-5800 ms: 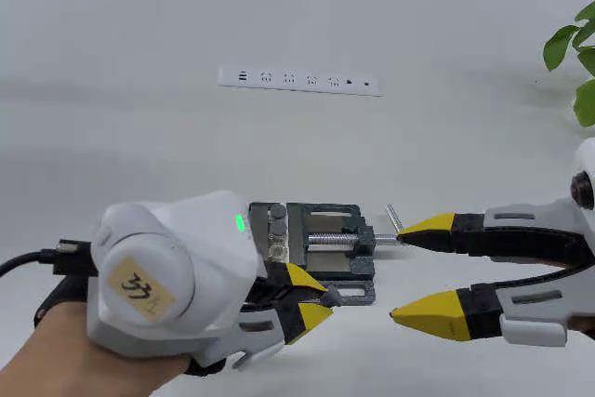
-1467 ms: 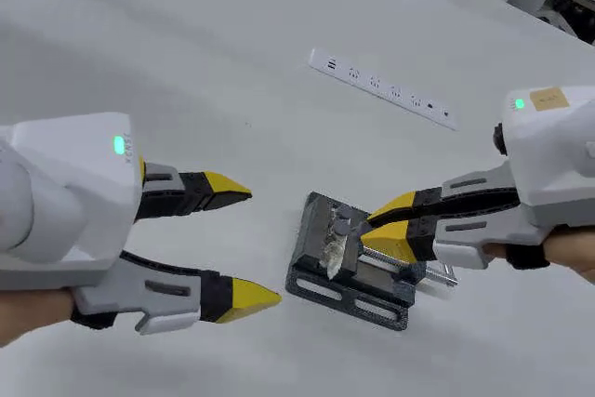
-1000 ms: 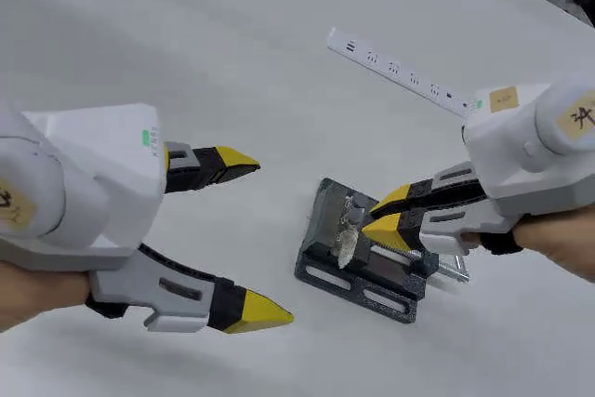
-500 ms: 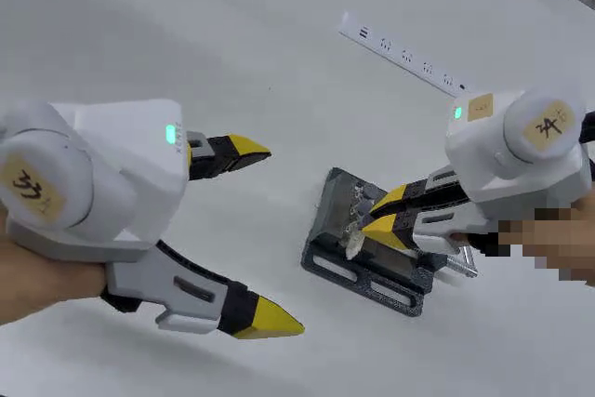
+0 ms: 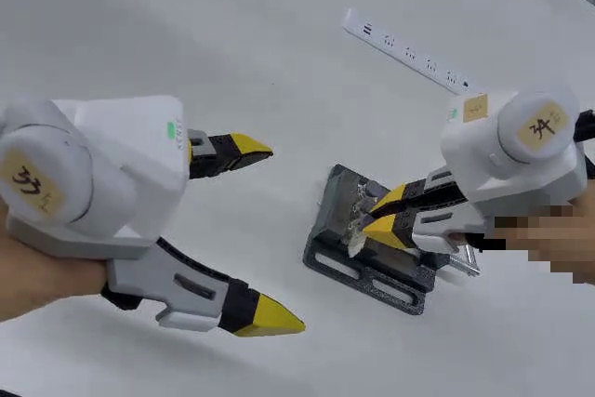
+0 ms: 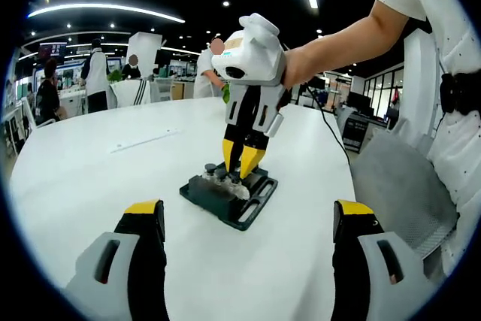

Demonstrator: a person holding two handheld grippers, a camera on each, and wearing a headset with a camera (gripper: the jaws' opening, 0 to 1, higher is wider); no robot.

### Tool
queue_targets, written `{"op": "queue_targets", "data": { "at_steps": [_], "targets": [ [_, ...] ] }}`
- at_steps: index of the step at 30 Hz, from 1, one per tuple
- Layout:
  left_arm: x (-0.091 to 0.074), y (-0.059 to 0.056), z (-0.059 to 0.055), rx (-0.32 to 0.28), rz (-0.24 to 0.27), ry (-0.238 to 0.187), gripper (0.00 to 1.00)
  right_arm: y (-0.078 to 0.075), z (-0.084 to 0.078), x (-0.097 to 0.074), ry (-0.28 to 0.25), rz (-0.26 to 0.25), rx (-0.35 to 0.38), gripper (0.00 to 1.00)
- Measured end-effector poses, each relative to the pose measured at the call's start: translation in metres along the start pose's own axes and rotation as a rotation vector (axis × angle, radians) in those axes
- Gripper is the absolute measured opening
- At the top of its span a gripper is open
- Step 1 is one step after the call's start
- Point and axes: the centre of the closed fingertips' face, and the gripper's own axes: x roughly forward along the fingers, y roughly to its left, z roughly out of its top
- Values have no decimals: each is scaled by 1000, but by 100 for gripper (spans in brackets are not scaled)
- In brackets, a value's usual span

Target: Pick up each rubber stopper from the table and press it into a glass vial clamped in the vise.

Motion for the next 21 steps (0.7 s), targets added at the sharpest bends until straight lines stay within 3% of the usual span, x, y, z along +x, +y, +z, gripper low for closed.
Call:
{"op": "queue_targets", "data": {
  "at_steps": [21],
  "targets": [
    [1, -2, 2, -13, -4, -8, 91, 0, -2, -1, 17, 4, 19, 5]
  ]
}}
